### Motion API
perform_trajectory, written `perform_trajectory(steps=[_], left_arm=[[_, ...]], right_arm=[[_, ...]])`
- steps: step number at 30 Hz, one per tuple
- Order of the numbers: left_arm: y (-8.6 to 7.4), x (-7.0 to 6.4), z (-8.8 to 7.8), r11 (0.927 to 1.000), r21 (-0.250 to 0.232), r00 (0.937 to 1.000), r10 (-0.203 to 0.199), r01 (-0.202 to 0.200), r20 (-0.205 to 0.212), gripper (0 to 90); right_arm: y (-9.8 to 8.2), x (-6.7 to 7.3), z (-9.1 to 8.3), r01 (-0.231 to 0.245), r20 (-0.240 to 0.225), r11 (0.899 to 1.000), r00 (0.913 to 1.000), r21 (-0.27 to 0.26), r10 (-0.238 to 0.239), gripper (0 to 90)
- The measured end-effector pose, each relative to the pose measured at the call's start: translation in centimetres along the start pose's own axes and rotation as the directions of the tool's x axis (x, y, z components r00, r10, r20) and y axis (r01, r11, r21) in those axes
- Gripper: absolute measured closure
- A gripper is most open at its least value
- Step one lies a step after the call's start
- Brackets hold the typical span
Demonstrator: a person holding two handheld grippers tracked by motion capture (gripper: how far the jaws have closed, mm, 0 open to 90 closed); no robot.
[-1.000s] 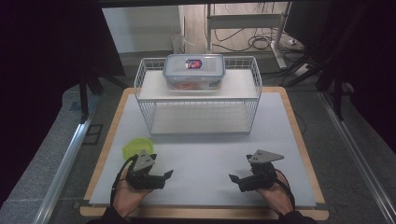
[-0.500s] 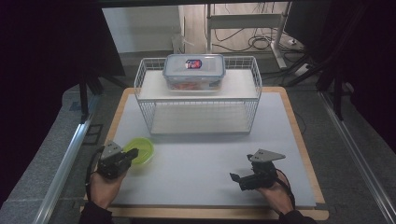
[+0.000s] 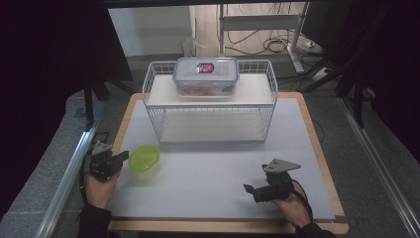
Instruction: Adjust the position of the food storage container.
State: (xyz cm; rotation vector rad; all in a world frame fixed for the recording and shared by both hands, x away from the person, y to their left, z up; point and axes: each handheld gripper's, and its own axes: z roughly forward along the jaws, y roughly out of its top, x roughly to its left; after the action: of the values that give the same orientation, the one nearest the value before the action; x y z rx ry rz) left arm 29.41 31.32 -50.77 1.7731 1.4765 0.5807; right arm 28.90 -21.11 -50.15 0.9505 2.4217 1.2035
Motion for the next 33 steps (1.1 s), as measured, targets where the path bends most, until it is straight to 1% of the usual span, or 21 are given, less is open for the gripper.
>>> perform_trajectory(steps=[5,8,12,16,18,24,27,29,32,33], left_arm=[[-0.1,0.5,-0.1,0.9998,-0.013,0.9998,-0.017,0.017,-0.008,89.6],[-0.1,0.8,0.0,0.9994,-0.015,0.9995,-0.032,0.032,0.004,89.2],[-0.2,0.7,0.9,0.9995,0.019,0.9996,-0.026,0.026,0.013,88.7],[-0.2,0.4,1.6,0.9987,0.051,0.9996,-0.013,0.012,0.025,88.8],[-0.2,0.3,1.7,0.9985,0.055,0.9994,-0.011,0.009,0.033,88.6],[-0.3,0.2,1.9,0.9978,0.062,0.9979,-0.024,0.021,0.061,88.6],[-0.4,0.0,2.3,0.9964,0.084,0.9972,-0.013,0.006,0.073,88.5],[-0.3,-0.2,2.5,0.9961,0.088,0.9962,-0.01,0.003,0.087,88.6],[-0.3,-0.4,2.6,0.996,0.089,0.9938,-0.019,0.01,0.109,88.6],[-0.4,-0.5,2.7,0.9955,0.095,0.9932,-0.018,0.007,0.115,88.5]], right_arm=[[0.0,-0.1,0.0,-0.002,0.003,1.0,1.0,0.003,0.002,1.8],[0.0,-0.1,0.0,-0.003,0.003,1.0,1.0,0.003,0.003,1.8],[0.0,0.0,0.1,-0.001,0.002,1.0,1.0,0.01,0.001,2.0],[0.0,0.0,0.1,0.002,0.003,1.0,1.0,0.012,-0.002,2.2],[-0.1,0.0,0.1,0.0,0.003,1.0,1.0,0.014,0.0,2.2],[-0.1,0.0,0.1,0.004,0.004,1.0,1.0,0.017,-0.004,2.4],[-0.1,0.0,0.2,0.005,0.004,1.0,1.0,0.018,-0.005,2.5],[-0.1,0.0,0.2,0.004,0.004,1.0,1.0,0.019,-0.004,2.6],[-0.1,0.0,0.2,0.005,0.004,1.0,1.0,0.023,-0.005,2.7],[-0.1,0.0,0.2,0.005,0.005,1.0,1.0,0.024,-0.005,2.7]])
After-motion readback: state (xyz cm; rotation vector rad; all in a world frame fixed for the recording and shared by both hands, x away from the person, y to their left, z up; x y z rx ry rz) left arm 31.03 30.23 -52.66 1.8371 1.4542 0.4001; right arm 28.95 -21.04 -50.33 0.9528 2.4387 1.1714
